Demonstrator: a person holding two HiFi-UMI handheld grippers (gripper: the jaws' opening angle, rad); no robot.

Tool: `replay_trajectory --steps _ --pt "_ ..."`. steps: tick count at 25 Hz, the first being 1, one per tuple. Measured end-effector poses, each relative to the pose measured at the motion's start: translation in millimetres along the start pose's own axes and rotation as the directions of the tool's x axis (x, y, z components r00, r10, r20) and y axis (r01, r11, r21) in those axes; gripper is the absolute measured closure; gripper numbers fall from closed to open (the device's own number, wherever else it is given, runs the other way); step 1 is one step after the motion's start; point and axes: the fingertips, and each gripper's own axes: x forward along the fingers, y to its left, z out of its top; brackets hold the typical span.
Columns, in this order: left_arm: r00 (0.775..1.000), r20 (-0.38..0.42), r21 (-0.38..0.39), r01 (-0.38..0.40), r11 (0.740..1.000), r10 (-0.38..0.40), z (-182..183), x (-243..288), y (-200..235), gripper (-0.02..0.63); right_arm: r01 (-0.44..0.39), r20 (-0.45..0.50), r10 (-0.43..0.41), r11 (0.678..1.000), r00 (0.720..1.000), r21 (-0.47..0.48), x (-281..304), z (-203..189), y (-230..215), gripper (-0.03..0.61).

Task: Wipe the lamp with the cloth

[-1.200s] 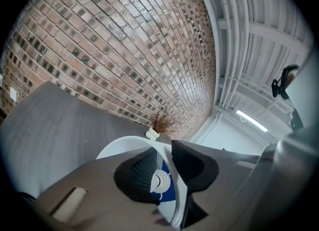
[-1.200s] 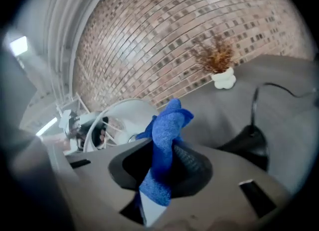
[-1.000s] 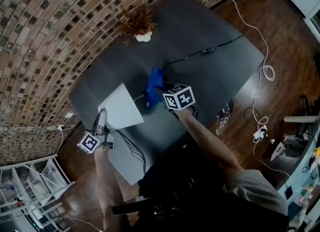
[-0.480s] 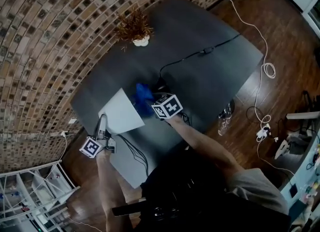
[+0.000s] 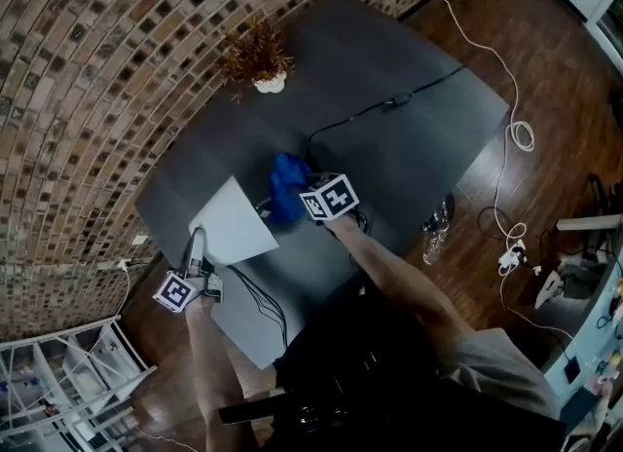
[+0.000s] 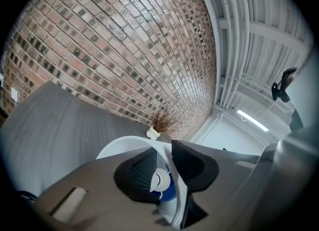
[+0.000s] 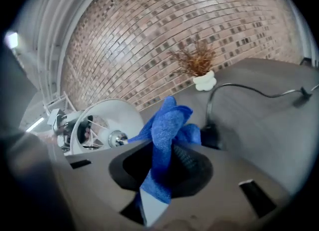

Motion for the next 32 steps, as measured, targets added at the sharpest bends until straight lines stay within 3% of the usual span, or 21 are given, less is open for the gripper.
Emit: replay_trajectory --steps 4,6,9,11,13,15,16,18,20,23,25,26,29,32 --pt "1.000 0.004 0.010 0.005 1.000 -0.005 4 1 -1 0.517 0.051 -0.014 -0.053 0.996 0.999 -0.076 -31 1 -29 0.494" --pt "1.000 0.008 0.008 0.005 1.000 -0.005 3 1 -1 0.517 0.121 -0.009 -0.123 0.985 0.992 -0.123 -49 3 -42 0.494" --pt "1.000 0.010 0.005 0.013 1.000 -0.013 1 2 -2 0.517 0.303 0.023 -0.303 0.944 0.953 -0.131 -93 7 -87 0.494" --pt "1.000 0.010 0.007 0.021 1.000 -0.021 2 3 -3 0.517 0.360 0.056 -0.355 0.927 0.933 -0.107 -120 9 -104 0.494" --pt "1.000 0.016 0.002 0.025 1.000 -0.025 3 3 -3 0.517 0.289 0.092 -0.280 0.951 0.956 -0.108 -126 16 -85 0.494" --pt "1.000 0.022 -0.003 0.016 1.000 -0.016 4 2 0 0.517 0.099 0.103 -0.088 0.988 0.991 -0.117 -107 21 -36 0.494" --pt "1.000 0.022 -0.004 0.010 1.000 -0.010 4 0 1 0.517 -0.012 0.094 0.023 0.993 0.995 -0.115 -91 22 -6 0.494" --pt "1.000 0.016 -0.009 0.001 1.000 -0.001 2 -2 3 0.517 -0.181 0.054 0.189 0.975 0.980 -0.130 -55 19 48 0.494" --pt "1.000 0.009 -0.012 -0.005 1.000 0.005 0 -3 3 0.517 -0.287 0.003 0.291 0.944 0.957 -0.161 -18 15 89 0.494" --pt "1.000 0.009 -0.014 -0.025 1.000 0.025 -3 -6 4 0.517 -0.420 -0.051 0.417 0.899 0.907 -0.124 28 3 127 0.494" --pt "0.999 0.015 -0.021 -0.032 0.999 0.032 -4 -7 3 0.517 -0.436 -0.042 0.435 0.892 0.900 -0.115 39 1 131 0.494" --pt "0.999 0.018 -0.023 -0.028 0.999 0.028 -4 -6 2 0.517 -0.409 -0.042 0.407 0.905 0.913 -0.115 39 -1 123 0.494" --pt "1.000 0.021 -0.012 -0.014 1.000 0.014 -3 -3 -2 0.517 -0.230 -0.077 0.223 0.969 0.972 -0.092 29 -16 69 0.494" --pt "1.000 0.021 -0.009 -0.014 1.000 0.014 -1 -3 0 0.517 -0.100 -0.052 0.099 0.995 0.994 -0.027 6 -17 22 0.494"
